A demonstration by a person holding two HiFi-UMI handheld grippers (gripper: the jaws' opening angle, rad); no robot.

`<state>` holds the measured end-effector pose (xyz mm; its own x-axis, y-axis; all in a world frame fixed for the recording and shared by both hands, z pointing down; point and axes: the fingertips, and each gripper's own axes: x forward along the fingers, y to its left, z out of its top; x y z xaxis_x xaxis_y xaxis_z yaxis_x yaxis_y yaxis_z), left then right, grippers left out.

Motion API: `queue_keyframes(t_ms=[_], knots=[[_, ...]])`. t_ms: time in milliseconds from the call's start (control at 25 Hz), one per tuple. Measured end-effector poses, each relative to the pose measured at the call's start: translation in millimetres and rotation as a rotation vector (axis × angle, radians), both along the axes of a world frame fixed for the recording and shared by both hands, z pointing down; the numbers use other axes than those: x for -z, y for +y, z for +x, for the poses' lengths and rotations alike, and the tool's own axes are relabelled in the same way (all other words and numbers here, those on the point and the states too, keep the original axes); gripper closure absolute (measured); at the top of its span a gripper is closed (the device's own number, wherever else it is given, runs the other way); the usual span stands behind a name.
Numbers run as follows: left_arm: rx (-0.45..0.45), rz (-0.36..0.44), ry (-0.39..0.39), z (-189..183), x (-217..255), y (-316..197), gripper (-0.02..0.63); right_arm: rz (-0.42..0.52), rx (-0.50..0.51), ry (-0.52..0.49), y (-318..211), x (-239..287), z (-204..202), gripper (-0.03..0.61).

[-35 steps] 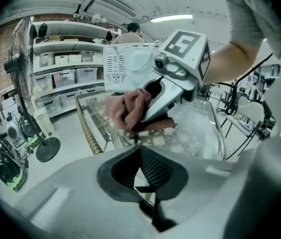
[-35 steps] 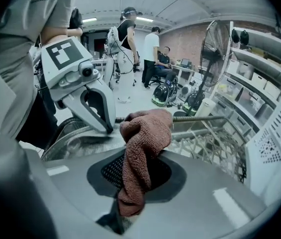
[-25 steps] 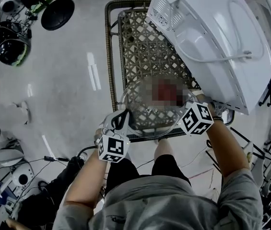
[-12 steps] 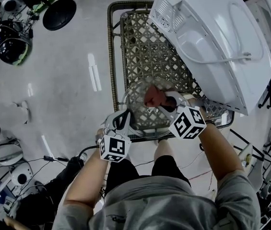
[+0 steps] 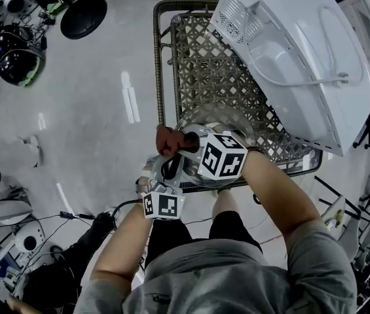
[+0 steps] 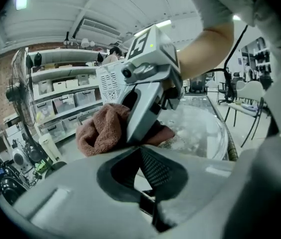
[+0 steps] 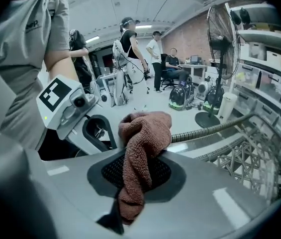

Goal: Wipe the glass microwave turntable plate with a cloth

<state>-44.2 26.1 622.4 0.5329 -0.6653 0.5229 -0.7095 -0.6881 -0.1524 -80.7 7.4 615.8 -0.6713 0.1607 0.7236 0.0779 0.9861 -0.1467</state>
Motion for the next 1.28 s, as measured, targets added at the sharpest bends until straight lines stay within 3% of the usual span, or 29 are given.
queue_keyframes(t_ms=[240,640,840,1000,1160,1280], knots=[[0.007,-0.052,0.016,0.9,-3.3,-1.1,0.618,0.071,0.041,0.083,-1.6,-5.5,18.1,0.511],[0.019,-0.079,0.028,-1.3,-2.5,-2.4,0.617,0.186,-0.234,0.278,-27.1,-2.4,161.0,0.511],[0.023,-0.085,0.031,-0.6,-2.6,-2.8,0.617,0.216,-0.329,0.367,-29.9,-0.1,211.1,0.511],[0.022,-0.087,0.033,-0.8,-2.2,-3.2,0.617,0.221,-0.372,0.37,-32.6,1.2,218.6,0.511],[0.017,-0.095,0.034,-0.3,-2.1,-2.5,0.617,0.247,-0.336,0.387,-31.8,3.1,212.5,0.509],[0.015,-0.095,0.034,-0.3,-2.6,-2.3,0.617,0.224,-0.317,0.297,-22.8,10.1,178.7,0.509]])
